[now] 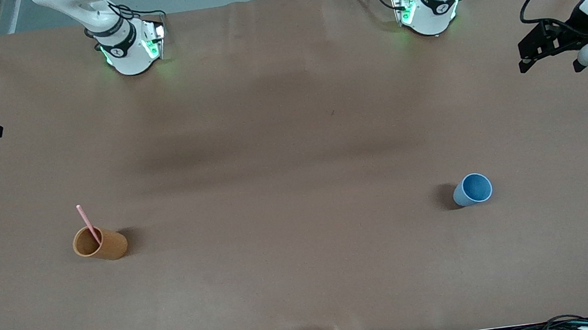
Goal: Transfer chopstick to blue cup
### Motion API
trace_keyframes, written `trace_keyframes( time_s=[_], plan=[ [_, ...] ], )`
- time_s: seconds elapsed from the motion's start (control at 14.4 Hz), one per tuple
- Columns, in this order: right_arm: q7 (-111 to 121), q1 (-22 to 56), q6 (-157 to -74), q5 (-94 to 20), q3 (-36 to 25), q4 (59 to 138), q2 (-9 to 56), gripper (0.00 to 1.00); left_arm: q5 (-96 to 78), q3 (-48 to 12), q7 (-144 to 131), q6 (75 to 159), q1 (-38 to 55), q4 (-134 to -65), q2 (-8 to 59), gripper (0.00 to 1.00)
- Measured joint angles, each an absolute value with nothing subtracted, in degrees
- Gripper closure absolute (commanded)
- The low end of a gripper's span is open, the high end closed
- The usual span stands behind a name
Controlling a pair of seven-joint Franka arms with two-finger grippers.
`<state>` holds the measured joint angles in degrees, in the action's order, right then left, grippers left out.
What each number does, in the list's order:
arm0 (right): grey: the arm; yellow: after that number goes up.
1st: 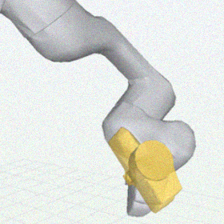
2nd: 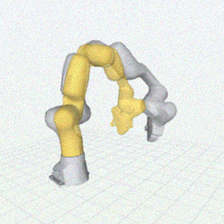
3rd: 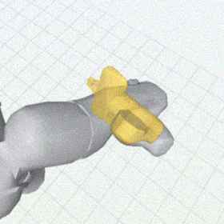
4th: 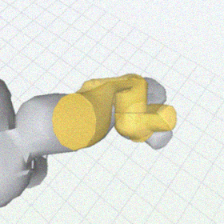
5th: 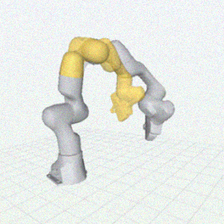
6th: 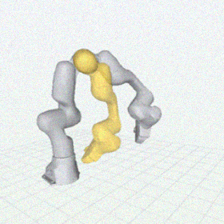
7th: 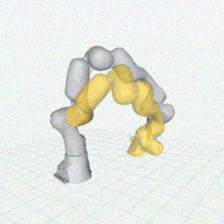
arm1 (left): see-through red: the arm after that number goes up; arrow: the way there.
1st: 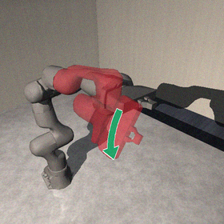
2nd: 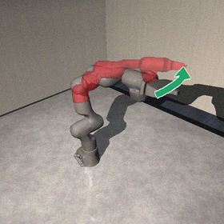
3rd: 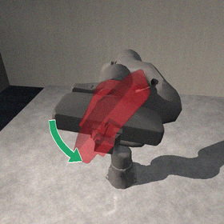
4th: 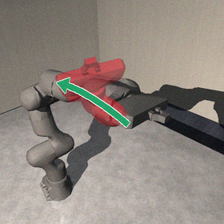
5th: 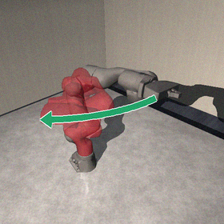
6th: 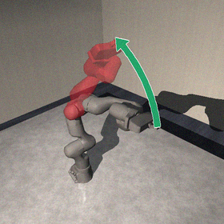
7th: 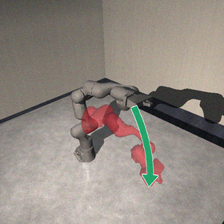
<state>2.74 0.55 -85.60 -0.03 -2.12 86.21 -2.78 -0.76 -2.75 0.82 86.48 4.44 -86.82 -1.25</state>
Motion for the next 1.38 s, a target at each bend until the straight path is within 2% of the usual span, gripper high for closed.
trace_keyframes(
  time_s=[0.76,0.97,1.11,1.38],
  plan=[
    [2.73,0.55,-85.61,-0.03,-2.18,86.21,-2.76,0.0,-0.75,-2.72,0.82,86.43,4.43,-86.83,-1.1,0.0],
    [2.73,0.55,-86.56,-0.05,-2.22,86.97,-2.27,0.01,-0.87,-1.62,0.86,86.78,4.32,-87.03,1.2,0.0],
    [2.73,0.48,-89.38,-0.09,-2.24,89.47,-1.59,0.01,-1.42,-0.23,1.52,91.0,4.16,-88.5,5.06,0.0],
    [3.07,-0.34,-103.01,-0.1,-2.44,100.33,-0.09,0.03,-1.56,0.47,3.77,107.34,2.8,-94.76,14.54,0.0]
  ],
)
